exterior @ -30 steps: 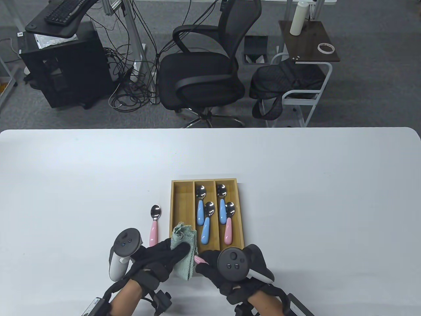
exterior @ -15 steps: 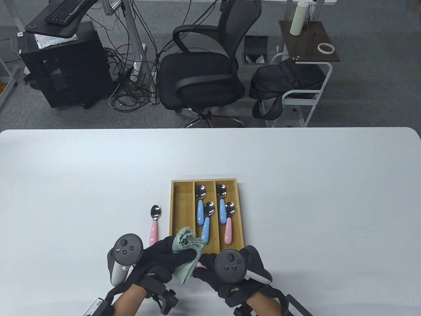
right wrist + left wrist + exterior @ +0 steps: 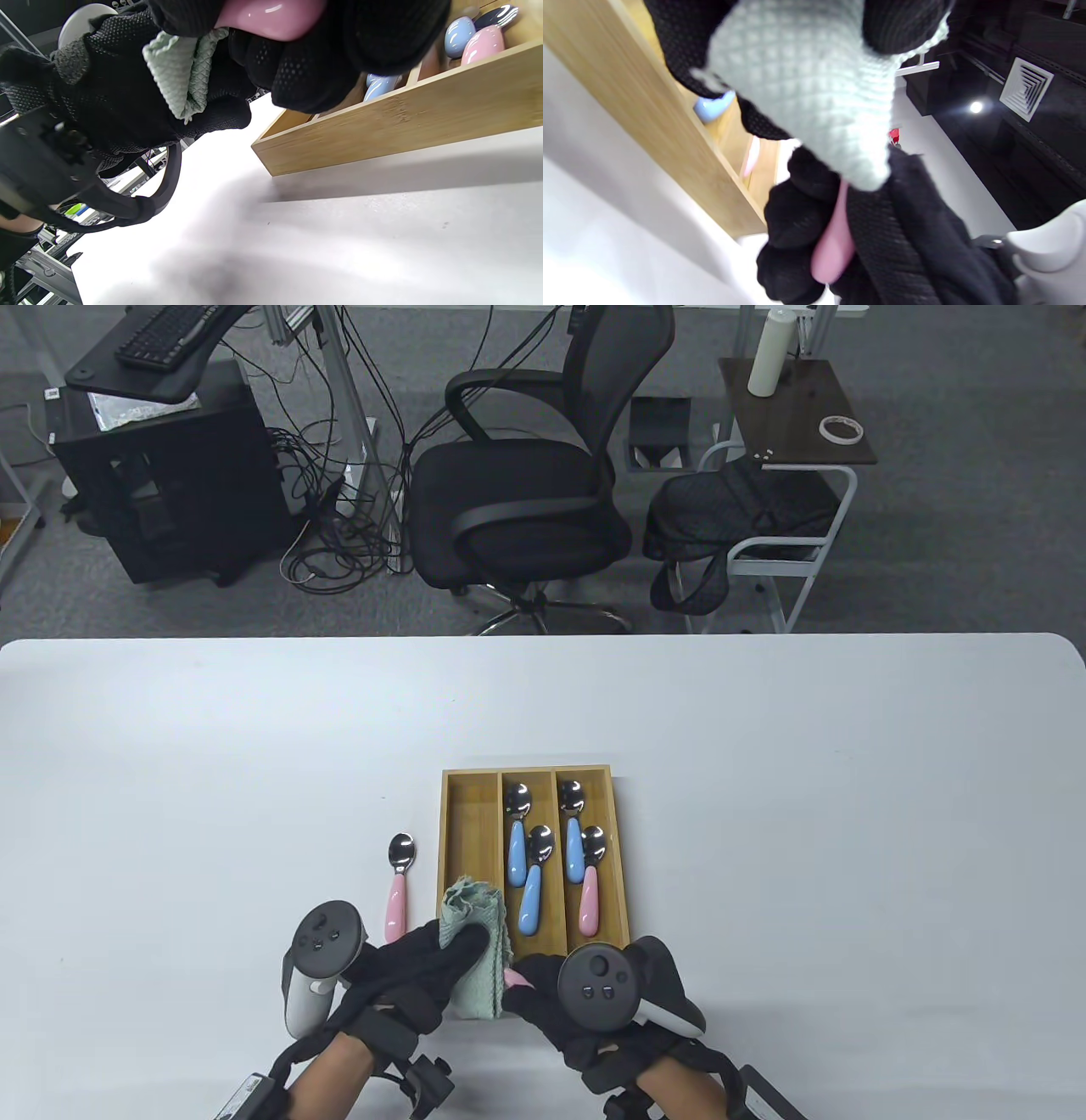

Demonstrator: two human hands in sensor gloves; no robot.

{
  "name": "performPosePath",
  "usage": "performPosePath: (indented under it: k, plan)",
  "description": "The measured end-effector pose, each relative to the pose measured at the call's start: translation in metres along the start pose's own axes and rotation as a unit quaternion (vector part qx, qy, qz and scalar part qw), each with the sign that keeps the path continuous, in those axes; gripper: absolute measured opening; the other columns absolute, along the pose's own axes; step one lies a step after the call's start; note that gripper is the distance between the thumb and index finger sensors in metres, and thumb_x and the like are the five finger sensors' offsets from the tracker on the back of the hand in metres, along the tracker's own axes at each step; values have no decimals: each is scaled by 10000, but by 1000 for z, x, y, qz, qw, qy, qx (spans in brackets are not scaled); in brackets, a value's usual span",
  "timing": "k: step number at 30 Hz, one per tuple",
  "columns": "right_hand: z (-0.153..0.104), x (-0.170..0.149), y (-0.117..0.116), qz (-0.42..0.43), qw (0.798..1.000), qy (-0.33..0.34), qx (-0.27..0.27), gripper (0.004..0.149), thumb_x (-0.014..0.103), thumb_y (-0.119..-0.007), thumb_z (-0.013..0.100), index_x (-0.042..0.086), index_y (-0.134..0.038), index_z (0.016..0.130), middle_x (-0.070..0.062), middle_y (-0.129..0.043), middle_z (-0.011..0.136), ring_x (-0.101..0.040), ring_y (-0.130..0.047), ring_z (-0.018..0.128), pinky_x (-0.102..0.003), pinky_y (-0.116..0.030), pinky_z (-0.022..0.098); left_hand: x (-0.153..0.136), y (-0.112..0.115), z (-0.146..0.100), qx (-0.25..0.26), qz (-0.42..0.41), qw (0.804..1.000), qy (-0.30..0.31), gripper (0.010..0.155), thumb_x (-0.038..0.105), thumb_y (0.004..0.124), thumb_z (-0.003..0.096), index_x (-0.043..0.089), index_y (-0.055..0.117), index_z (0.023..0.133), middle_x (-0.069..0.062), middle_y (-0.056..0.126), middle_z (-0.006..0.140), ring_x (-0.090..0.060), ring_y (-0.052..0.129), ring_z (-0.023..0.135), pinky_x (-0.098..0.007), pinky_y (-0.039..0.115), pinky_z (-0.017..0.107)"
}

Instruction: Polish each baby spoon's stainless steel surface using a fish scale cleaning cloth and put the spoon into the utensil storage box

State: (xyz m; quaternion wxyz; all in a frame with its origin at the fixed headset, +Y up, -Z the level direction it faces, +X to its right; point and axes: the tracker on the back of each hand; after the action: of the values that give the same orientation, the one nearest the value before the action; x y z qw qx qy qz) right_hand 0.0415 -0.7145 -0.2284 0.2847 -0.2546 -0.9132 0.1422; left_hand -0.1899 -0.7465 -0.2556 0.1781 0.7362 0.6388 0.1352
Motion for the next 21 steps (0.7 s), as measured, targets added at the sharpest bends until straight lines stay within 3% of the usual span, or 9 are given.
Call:
performPosePath:
  k: [2, 7, 13, 21]
  plan:
    - [0, 0, -1, 2, 1000, 0, 6, 474, 454, -558, 648, 124, -620, 983, -62, -811, 823, -217, -964, 559, -356, -866, 432, -4, -2, 1, -41, -39, 998, -20, 532, 364, 783, 593, 44, 701, 1010, -126, 910, 883, -290, 1029, 716, -500, 843, 567]
    - [1, 4, -4, 9, 1000, 5, 11, 472, 454, -564, 646, 125, -623, 980, -59, -820, 824, -211, -980, 573, -351, -883, 436, 2, -2, 0, 10, 34, 999, 4, 554, 429, 863, 523, 103, 760, 959, -53, 951, 816, -221, 1058, 652, -457, 869, 543]
    - [3, 3, -9, 53, 994, 13, 90, 487, 478, -622, 635, 137, -650, 982, -66, -835, 862, -252, -983, 637, -384, -880, 478, 7, 2, -3, 17, 105, 994, 26, 552, 501, 752, 557, 82, 790, 915, -31, 969, 740, -188, 1061, 593, -451, 870, 527]
    - [6, 1, -5, 46, 996, 15, 75, 491, 484, -669, 618, 152, -669, 979, -49, -840, 845, -179, -964, 531, -318, -864, 416, 10, -8, -5, 62, 108, 992, 36, 524, 492, 684, 594, 96, 791, 920, -39, 968, 754, -207, 1056, 610, -463, 859, 537]
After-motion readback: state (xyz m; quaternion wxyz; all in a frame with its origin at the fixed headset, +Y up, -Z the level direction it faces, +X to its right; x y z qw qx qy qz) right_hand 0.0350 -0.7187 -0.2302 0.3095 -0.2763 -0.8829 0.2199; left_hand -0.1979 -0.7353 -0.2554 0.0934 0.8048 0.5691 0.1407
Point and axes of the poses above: the tracker on the back of each hand, its own x axis roughly to the thumb side, its own z axis roughly from the wrist to the fingertips, y = z × x
